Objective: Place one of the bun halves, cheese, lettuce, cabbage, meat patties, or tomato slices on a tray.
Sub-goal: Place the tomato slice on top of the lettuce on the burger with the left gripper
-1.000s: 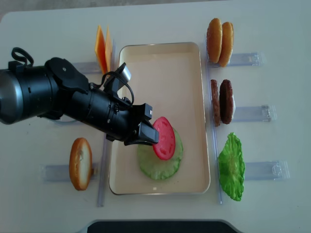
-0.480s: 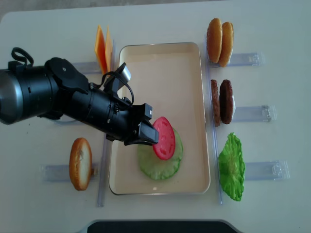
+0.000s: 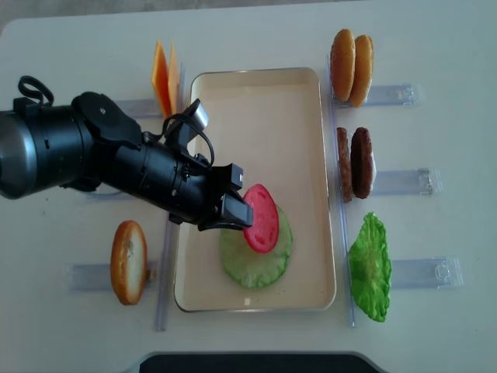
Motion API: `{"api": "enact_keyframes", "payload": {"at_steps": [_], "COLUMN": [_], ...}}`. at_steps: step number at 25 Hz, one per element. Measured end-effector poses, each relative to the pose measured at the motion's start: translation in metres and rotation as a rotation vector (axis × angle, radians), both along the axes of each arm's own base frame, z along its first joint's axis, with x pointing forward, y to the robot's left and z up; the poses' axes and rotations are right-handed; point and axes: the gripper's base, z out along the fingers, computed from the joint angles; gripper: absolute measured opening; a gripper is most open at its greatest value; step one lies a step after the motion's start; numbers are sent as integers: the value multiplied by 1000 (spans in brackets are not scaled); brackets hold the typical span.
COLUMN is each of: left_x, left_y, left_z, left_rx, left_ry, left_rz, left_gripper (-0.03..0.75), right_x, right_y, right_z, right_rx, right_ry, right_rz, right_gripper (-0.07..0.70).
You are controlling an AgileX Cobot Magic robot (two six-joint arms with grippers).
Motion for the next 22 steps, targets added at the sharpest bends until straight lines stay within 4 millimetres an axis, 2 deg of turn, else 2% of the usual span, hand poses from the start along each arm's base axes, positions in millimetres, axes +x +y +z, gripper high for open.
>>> {"api": "enact_keyframes", "payload": {"at_steps": [22], "left_x": [0], "left_y": [0], "left_z": [0], "left_rx": [1], "left_ry": [4], "left_rz": [7], "left_gripper": [62], "right_x": [0], "right_y": [0], "right_z": [0], "right_rx": [0], "right_ry": [0], "right_rz": [0], "right_gripper": [589]}}
